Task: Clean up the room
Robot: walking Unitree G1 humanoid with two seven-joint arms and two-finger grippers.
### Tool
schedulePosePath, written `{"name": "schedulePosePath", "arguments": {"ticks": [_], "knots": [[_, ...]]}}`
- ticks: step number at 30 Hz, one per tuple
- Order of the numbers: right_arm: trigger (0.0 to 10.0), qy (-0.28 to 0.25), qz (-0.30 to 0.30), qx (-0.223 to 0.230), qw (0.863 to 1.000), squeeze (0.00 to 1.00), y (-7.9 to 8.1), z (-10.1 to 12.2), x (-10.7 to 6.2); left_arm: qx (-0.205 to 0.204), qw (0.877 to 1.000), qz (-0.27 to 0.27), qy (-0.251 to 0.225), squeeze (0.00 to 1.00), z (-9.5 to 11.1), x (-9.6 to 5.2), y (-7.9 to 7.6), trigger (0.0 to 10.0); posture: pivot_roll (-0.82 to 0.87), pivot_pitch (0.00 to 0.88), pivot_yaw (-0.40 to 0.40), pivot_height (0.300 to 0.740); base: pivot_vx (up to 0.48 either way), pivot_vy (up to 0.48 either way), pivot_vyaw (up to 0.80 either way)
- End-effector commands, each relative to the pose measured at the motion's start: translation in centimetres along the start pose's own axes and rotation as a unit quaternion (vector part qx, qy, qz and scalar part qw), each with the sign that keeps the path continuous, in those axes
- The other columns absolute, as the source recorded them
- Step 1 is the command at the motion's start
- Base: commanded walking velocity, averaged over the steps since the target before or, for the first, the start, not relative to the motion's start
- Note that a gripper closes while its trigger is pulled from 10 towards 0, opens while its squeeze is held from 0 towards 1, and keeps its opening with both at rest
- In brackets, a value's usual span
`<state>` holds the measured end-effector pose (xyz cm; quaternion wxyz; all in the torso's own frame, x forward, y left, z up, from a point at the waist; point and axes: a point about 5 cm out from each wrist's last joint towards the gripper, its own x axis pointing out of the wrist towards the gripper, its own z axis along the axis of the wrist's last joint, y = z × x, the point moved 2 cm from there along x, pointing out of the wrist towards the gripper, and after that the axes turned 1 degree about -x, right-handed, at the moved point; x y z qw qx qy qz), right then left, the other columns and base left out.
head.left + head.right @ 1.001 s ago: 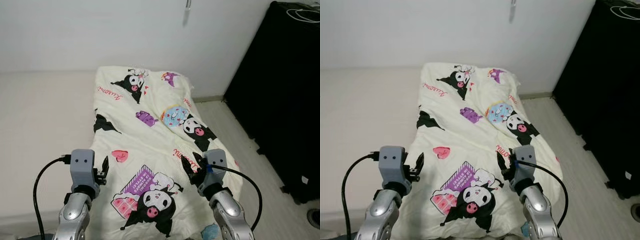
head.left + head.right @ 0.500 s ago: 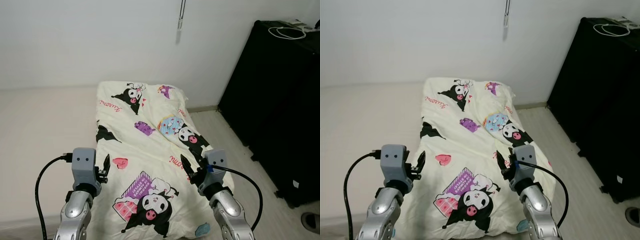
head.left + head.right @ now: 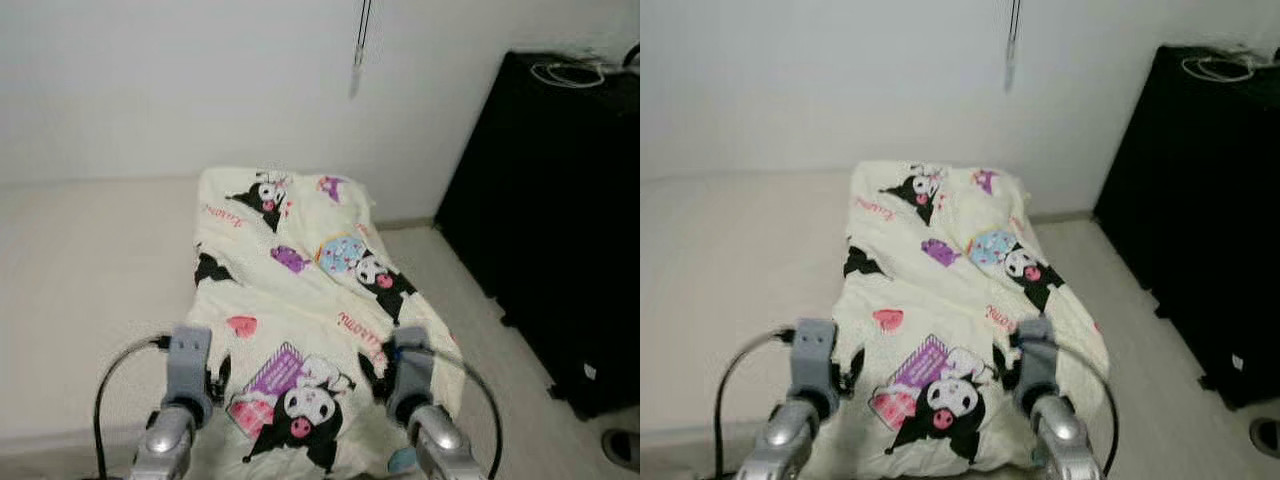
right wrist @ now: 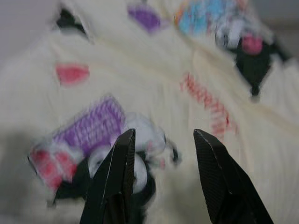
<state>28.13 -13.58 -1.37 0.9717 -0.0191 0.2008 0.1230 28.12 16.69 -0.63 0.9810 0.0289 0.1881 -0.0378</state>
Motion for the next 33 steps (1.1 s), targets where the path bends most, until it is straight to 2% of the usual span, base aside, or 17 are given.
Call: {"name": "schedulePosePath", "arguments": {"ticks": [1,2,7,11,15,22,26,33], "knots": [[10.0,0.059,-0.004,-0.009,0.998,0.00,0.3,-3.0,-0.7,0.019,0.998,-0.018,0.051,0.00,-2.5,-0.5,-0.3,10.0,0.05,0.094,-0.047,0.734,0.000,0.000,0.00],[10.0,0.087,-0.013,0.002,0.996,0.00,0.1,-4.3,-1.2,0.024,0.997,-0.029,0.074,0.00,-3.5,-0.8,-0.5,10.0,0.05,0.091,-0.042,0.734,0.000,0.000,0.00],[10.0,0.108,-0.022,0.013,0.994,0.00,0.0,-5.3,-1.6,0.024,0.994,-0.035,0.097,0.00,-4.5,-1.0,-0.5,10.0,0.05,0.090,-0.038,0.734,0.000,0.000,0.00],[10.0,0.158,-0.047,0.027,0.986,0.00,-0.2,-7.5,-2.4,0.031,0.990,-0.040,0.131,0.00,-6.1,-1.6,-0.7,10.0,0.04,0.091,-0.019,0.734,0.000,0.000,0.00],[10.0,0.162,-0.053,0.032,0.985,0.00,-0.3,-7.6,-2.5,0.028,0.990,-0.041,0.131,0.00,-6.1,-1.6,-0.9,10.0,0.04,0.091,-0.019,0.734,0.000,0.000,0.00],[10.0,0.162,-0.095,0.060,0.980,0.00,-1.7,-7.8,-2.6,0.025,0.991,-0.045,0.126,0.00,-6.2,-1.2,-1.6,10.0,0.04,0.096,-0.022,0.734,0.000,0.000,0.00],[10.0,0.159,-0.105,0.068,0.979,0.00,-2.0,-7.7,-2.6,0.008,0.993,-0.026,0.119,0.00,-6.0,-1.1,-1.2,10.0,0.04,0.099,-0.024,0.734,0.000,0.000,0.00],[10.0,0.153,-0.097,0.058,0.982,0.00,-1.7,-7.4,-2.3,0.006,0.993,-0.016,0.115,0.00,-5.8,-0.9,-0.8,10.0,0.04,0.100,-0.026,0.734,0.000,0.000,0.00]]}}
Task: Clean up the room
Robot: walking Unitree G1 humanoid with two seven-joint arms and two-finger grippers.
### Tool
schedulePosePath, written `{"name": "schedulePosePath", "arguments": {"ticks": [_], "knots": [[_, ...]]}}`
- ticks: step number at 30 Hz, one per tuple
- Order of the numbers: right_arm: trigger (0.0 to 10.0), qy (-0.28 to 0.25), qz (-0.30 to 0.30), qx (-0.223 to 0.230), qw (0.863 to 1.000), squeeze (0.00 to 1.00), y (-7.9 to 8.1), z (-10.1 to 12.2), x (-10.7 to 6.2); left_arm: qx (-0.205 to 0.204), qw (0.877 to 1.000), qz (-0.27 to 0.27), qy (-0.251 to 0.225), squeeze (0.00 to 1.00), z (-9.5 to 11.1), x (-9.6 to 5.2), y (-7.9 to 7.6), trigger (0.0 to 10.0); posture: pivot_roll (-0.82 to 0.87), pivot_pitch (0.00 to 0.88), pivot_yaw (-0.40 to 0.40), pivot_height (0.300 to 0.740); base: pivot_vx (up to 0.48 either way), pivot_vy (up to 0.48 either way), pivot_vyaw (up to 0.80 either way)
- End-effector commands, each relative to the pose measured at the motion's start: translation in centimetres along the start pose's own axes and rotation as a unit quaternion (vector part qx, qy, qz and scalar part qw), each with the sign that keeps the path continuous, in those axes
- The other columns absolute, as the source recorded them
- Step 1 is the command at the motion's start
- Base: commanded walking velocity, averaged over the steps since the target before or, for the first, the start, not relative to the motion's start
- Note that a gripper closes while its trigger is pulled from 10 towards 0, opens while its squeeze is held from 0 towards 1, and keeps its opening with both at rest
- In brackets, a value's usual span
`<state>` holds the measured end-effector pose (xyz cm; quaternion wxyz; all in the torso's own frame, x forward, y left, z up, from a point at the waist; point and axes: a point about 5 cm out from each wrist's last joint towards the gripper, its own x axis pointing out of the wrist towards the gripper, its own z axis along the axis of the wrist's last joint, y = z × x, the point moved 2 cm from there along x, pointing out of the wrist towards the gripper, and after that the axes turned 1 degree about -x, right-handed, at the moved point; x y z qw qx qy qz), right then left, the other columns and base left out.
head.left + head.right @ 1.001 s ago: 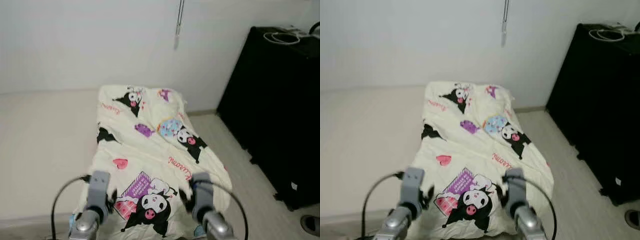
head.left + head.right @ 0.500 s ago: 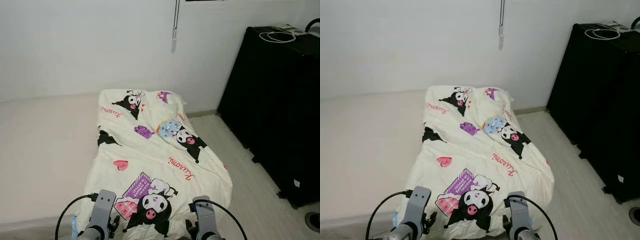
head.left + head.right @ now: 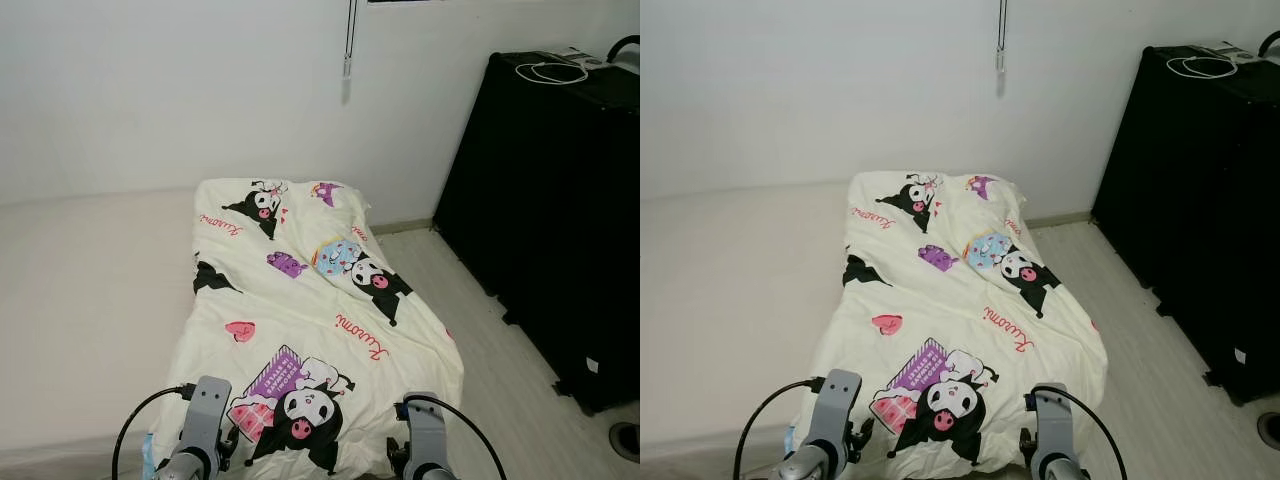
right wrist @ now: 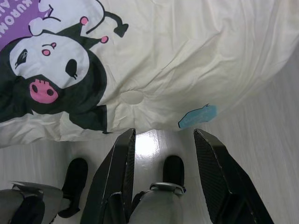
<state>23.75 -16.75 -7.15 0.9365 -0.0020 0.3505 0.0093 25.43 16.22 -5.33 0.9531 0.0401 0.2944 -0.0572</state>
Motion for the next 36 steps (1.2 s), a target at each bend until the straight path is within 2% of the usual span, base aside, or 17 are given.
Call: {"name": "schedulePosePath", "arguments": {"ticks": [1,5,20,23,31,36], "knots": [[10.0,0.001,0.003,0.000,1.000,0.00,0.3,-0.2,0.0,-0.006,1.000,0.004,0.006,0.00,-0.5,-0.1,0.1,10.0,0.04,0.100,-0.026,0.734,0.000,0.000,0.00],[10.0,-0.016,0.010,-0.006,1.000,0.00,0.6,0.5,0.1,-0.012,1.000,0.010,-0.003,0.00,-0.1,0.0,0.3,10.0,0.04,0.103,-0.027,0.734,0.000,0.000,0.21],[10.0,-0.029,0.011,-0.010,0.999,0.00,0.5,1.1,0.3,-0.030,0.999,0.016,-0.018,0.00,0.6,0.3,0.2,10.0,0.05,0.107,-0.029,0.734,0.000,0.000,0.80],[10.0,-0.041,0.009,0.012,0.999,0.00,0.4,1.4,0.2,-0.034,0.999,0.019,-0.020,0.00,0.9,0.4,0.2,10.0,0.05,0.107,-0.029,0.734,0.000,0.000,0.00],[10.0,-0.044,0.009,0.011,0.999,0.00,0.5,1.5,0.3,-0.030,0.999,0.017,-0.027,0.00,1.2,0.5,0.2,10.0,0.05,0.110,-0.027,0.734,0.000,0.000,0.00],[10.0,-0.045,0.010,0.010,0.999,0.00,0.6,1.5,0.3,-0.021,0.999,0.013,-0.030,0.00,1.3,0.5,0.0,10.0,0.05,0.110,-0.027,0.734,0.000,-0.480,0.00]]}}
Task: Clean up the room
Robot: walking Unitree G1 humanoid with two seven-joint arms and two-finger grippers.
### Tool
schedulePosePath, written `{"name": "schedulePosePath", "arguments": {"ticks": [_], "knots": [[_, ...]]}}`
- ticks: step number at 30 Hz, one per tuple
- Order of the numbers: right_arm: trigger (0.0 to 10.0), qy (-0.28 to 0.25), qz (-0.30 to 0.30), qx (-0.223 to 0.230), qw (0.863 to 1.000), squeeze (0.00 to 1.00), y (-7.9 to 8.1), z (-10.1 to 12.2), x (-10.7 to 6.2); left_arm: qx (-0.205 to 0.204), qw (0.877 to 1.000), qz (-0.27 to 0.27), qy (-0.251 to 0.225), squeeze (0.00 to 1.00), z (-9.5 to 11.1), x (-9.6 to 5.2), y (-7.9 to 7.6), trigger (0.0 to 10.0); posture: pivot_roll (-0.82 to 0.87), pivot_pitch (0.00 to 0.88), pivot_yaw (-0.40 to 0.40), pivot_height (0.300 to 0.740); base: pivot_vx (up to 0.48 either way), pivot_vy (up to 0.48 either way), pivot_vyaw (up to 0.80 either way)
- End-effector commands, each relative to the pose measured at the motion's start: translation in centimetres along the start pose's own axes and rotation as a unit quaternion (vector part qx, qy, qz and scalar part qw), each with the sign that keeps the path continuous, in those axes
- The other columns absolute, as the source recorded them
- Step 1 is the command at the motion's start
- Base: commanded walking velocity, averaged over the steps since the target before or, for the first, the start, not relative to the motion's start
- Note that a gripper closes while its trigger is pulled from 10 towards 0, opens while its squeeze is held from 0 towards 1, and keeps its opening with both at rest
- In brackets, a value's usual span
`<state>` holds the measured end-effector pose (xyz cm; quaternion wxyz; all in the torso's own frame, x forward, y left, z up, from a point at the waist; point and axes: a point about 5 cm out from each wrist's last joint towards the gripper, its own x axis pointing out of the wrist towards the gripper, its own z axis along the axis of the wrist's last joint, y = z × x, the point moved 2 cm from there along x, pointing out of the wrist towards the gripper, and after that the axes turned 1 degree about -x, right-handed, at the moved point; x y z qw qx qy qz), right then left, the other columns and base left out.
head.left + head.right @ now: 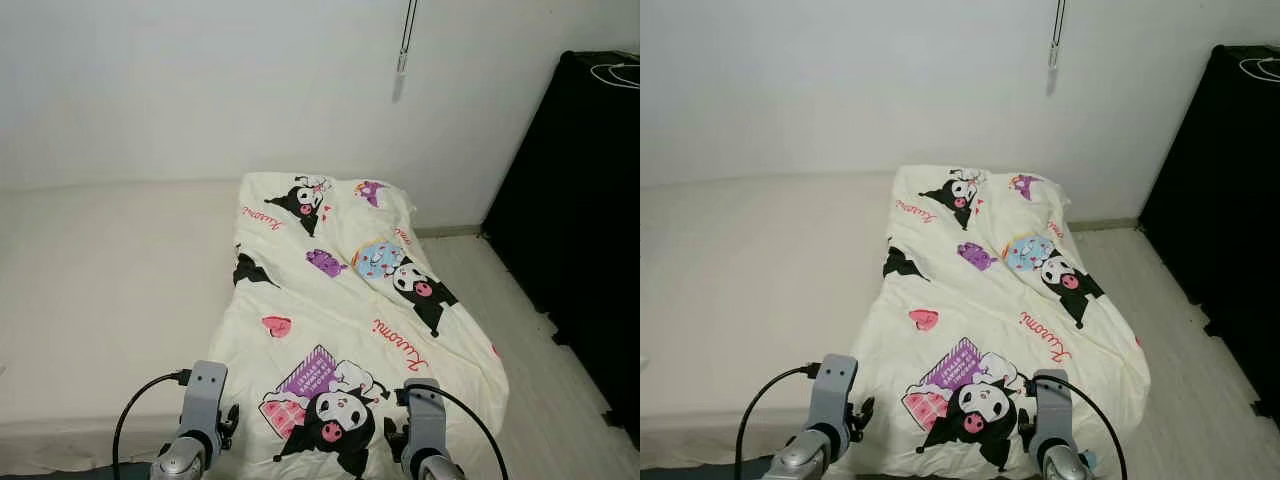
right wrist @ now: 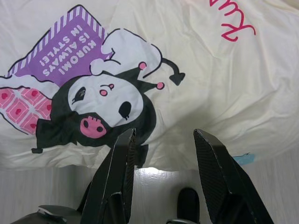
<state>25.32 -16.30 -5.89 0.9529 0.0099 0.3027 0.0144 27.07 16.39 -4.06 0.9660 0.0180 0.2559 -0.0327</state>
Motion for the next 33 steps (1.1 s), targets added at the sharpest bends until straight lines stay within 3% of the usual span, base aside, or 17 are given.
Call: {"name": "schedulePosePath", "arguments": {"ticks": [1,8,24,27,33], "knots": [[10.0,0.005,0.002,0.001,1.000,0.00,0.12,-0.45,-0.13,0.005,1.000,-0.006,0.011,0.00,-0.61,-0.13,-0.38,10.0,0.05,0.110,-0.027,0.734,0.000,-0.480,0.00],[10.0,0.003,0.002,0.003,1.000,0.00,0.15,-0.40,-0.12,-0.015,1.000,-0.002,0.009,0.00,-0.39,0.01,-0.52,10.0,0.05,0.112,-0.026,0.734,0.000,-0.202,0.00],[10.0,0.008,0.000,0.007,1.000,0.00,0.13,-0.61,-0.15,-0.001,1.000,-0.007,0.015,0.00,-0.42,0.07,-0.50,10.0,0.05,0.116,-0.022,0.734,0.000,0.000,0.00],[10.0,0.007,0.000,0.008,1.000,0.00,0.11,-0.52,-0.12,0.007,1.000,-0.013,0.011,0.00,-0.28,0.12,-0.72,10.0,0.05,0.115,-0.023,0.734,0.000,-0.480,0.00],[10.0,0.006,0.001,0.007,1.000,0.00,0.12,-0.47,-0.10,-0.018,1.000,-0.006,0.011,0.00,-0.25,0.17,-0.72,10.0,0.05,0.112,-0.021,0.734,0.000,-0.240,0.00]]}}
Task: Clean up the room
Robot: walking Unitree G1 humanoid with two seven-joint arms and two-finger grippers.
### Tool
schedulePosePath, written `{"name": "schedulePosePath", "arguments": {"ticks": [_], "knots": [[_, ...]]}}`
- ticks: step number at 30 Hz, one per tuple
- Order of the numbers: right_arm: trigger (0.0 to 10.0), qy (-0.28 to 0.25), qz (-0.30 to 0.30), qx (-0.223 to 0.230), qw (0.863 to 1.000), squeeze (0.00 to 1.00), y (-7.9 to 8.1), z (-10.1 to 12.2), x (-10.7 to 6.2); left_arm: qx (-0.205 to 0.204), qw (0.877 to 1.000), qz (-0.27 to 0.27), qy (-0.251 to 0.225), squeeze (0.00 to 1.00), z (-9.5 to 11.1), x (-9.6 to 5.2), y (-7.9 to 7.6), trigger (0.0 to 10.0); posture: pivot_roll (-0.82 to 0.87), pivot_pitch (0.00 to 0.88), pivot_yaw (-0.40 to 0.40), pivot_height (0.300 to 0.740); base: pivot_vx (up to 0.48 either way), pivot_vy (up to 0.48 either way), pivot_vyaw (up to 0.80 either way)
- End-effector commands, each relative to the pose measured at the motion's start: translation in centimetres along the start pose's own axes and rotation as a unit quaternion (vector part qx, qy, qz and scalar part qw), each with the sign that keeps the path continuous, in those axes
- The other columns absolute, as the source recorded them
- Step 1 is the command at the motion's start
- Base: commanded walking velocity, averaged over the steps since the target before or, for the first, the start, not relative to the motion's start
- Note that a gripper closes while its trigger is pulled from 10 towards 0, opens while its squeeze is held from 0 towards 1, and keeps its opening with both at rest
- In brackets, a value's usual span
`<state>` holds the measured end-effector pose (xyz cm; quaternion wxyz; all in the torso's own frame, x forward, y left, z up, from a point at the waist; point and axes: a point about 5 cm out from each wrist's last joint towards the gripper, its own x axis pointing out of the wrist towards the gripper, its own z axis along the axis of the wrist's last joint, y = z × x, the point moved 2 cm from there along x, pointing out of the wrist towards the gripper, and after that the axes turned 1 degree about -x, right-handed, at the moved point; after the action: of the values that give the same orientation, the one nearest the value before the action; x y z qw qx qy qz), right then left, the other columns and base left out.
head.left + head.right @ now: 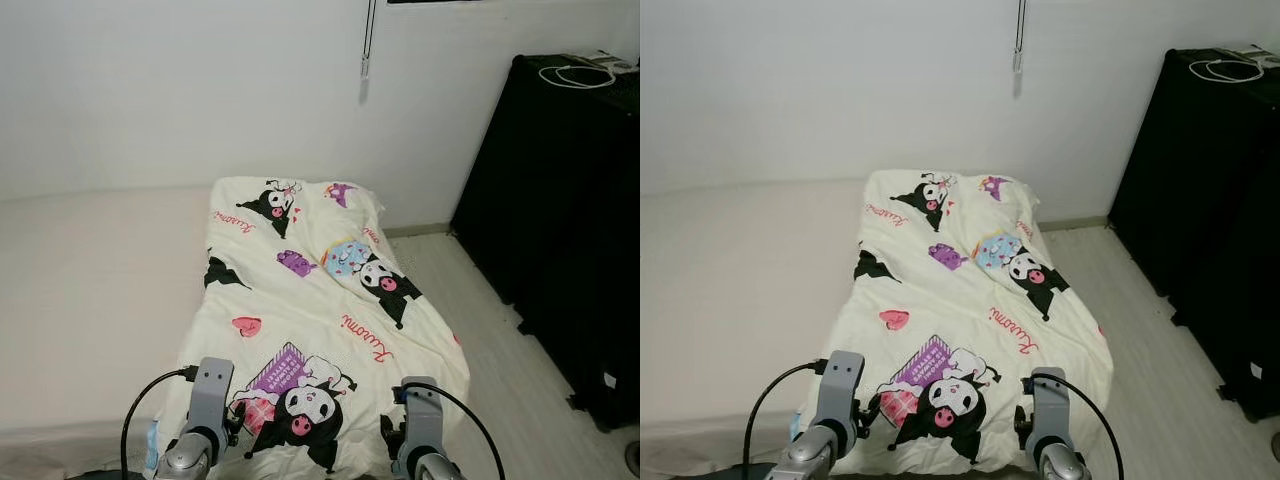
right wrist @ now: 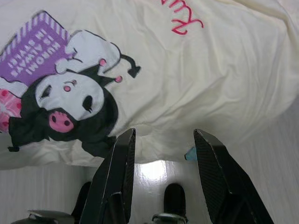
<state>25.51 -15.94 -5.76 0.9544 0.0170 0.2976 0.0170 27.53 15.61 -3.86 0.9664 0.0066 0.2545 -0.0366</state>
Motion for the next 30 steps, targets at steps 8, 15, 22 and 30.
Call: {"name": "schedulePosePath", "arguments": {"ticks": [8,15,22,30], "knots": [[10.0,0.013,-0.004,0.002,1.000,0.00,-0.25,-0.80,-0.25,0.006,1.000,0.001,0.022,0.00,-0.72,-0.09,0.03,10.0,0.05,0.111,-0.020,0.734,0.000,0.000,0.00],[10.0,0.016,-0.005,0.001,1.000,0.00,-0.26,-1.03,-0.34,0.009,1.000,0.001,0.025,0.00,-0.87,-0.13,0.07,10.0,0.05,0.099,-0.016,0.734,0.000,0.000,0.00],[10.0,0.018,-0.004,-0.001,1.000,0.00,-0.27,-1.02,-0.32,0.011,1.000,0.006,0.025,0.00,-0.95,-0.17,0.21,10.0,0.05,0.093,-0.015,0.734,0.000,0.000,0.00],[10.0,0.019,-0.005,-0.003,1.000,0.00,-0.40,-1.04,-0.33,0.011,1.000,0.005,0.022,0.00,-0.85,-0.15,0.23,10.0,0.04,0.085,-0.016,0.734,0.000,0.000,0.00]]}}
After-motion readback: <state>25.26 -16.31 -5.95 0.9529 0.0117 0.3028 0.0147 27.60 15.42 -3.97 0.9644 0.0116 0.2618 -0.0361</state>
